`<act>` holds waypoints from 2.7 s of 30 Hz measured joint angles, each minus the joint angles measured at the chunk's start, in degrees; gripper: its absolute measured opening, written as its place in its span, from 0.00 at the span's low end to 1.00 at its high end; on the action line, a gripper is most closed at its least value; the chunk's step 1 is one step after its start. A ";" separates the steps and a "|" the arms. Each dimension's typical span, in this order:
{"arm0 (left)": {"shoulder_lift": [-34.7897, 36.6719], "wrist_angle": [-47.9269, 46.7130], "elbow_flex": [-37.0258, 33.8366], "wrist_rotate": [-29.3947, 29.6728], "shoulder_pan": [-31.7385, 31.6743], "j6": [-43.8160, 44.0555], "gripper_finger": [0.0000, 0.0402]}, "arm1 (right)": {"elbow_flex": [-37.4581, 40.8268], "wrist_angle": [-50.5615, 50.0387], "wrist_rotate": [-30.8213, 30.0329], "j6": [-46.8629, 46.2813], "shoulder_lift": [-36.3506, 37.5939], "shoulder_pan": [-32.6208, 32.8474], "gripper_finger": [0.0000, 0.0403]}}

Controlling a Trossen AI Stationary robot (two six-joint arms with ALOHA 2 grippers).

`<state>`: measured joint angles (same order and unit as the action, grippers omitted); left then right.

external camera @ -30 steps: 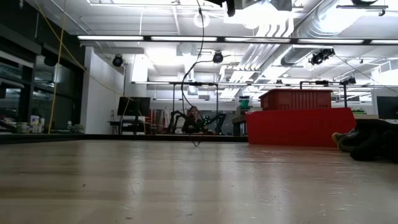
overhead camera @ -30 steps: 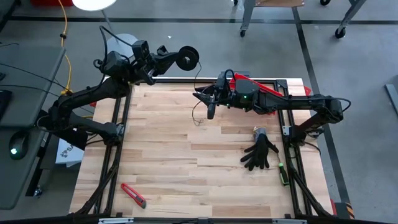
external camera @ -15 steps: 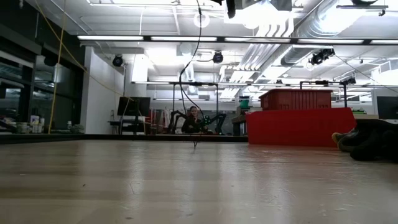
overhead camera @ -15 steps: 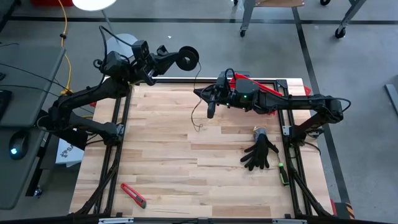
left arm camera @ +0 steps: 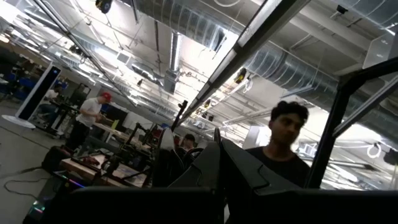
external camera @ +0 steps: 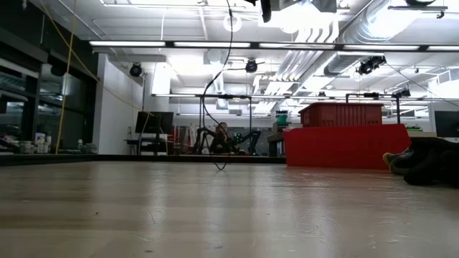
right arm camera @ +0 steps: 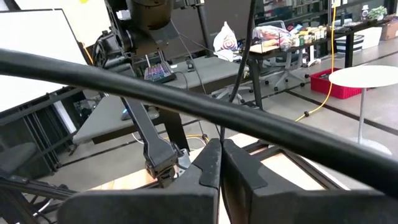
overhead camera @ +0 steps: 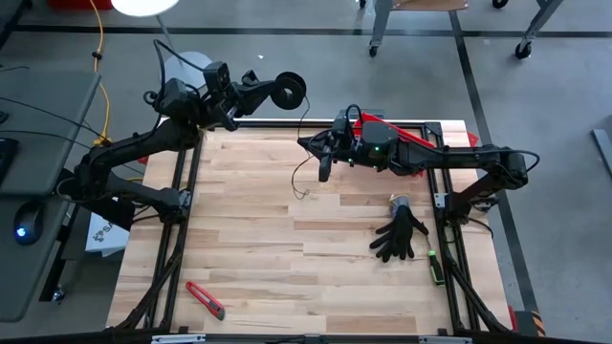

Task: Coil cords
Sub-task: Coil the black wire on the spool

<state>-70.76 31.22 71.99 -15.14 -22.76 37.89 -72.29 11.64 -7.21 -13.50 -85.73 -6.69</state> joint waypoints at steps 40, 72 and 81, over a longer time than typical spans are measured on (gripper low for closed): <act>-2.01 -0.09 0.00 -9.30 -3.61 7.96 0.01 | 0.00 -0.28 1.75 -0.61 -0.02 0.02 0.00; -2.14 -0.11 0.00 -8.17 -3.61 9.98 0.01 | 0.00 -0.24 3.20 -2.10 -0.02 0.00 0.00; -2.14 -0.59 0.00 -9.51 -3.62 11.72 0.01 | 0.00 -0.68 3.26 -2.57 -0.02 0.00 0.00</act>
<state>-72.90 30.63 71.99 -24.66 -26.38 49.62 -72.29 10.96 -3.95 -16.06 -85.76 -6.70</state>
